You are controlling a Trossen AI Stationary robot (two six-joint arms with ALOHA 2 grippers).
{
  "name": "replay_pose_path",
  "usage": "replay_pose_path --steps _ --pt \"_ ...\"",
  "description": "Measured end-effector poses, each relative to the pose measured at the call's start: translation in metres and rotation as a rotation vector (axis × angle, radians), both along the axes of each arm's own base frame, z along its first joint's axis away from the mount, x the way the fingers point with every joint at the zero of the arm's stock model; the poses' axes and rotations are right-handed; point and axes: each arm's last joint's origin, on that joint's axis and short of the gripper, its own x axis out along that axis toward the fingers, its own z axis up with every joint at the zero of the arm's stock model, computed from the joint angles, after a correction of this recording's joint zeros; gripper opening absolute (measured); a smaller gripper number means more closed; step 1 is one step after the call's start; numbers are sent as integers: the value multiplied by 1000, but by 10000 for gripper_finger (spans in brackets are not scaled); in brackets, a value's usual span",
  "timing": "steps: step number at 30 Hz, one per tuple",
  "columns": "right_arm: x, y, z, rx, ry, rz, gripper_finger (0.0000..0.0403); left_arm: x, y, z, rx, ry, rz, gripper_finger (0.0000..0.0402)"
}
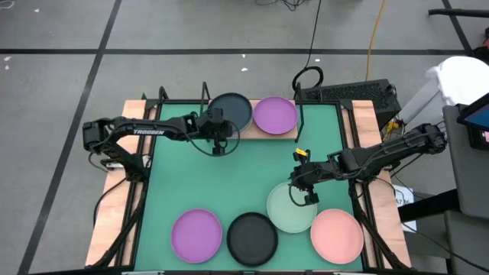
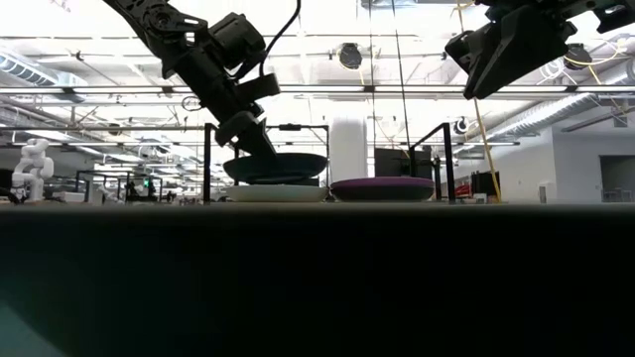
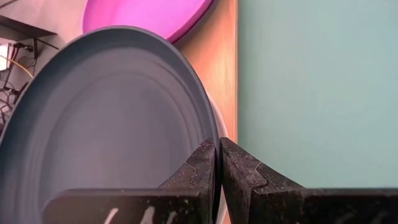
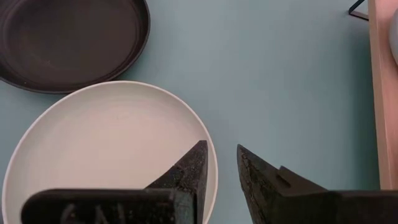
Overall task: Place and stack plates onto a shelf
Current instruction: Stack the dark blue plate on top of the white plate on the shelf
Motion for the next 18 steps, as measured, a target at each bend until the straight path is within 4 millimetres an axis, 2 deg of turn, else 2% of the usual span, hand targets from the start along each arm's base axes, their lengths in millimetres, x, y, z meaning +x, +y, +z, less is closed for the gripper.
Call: replay_pose_path --steps 13,18 --pt "0 0 0 0 0 1 73 0 1 0 -9 -8 11 24" --pt "0 0 0 0 0 1 73 0 6 -9 -4 29 13 24"
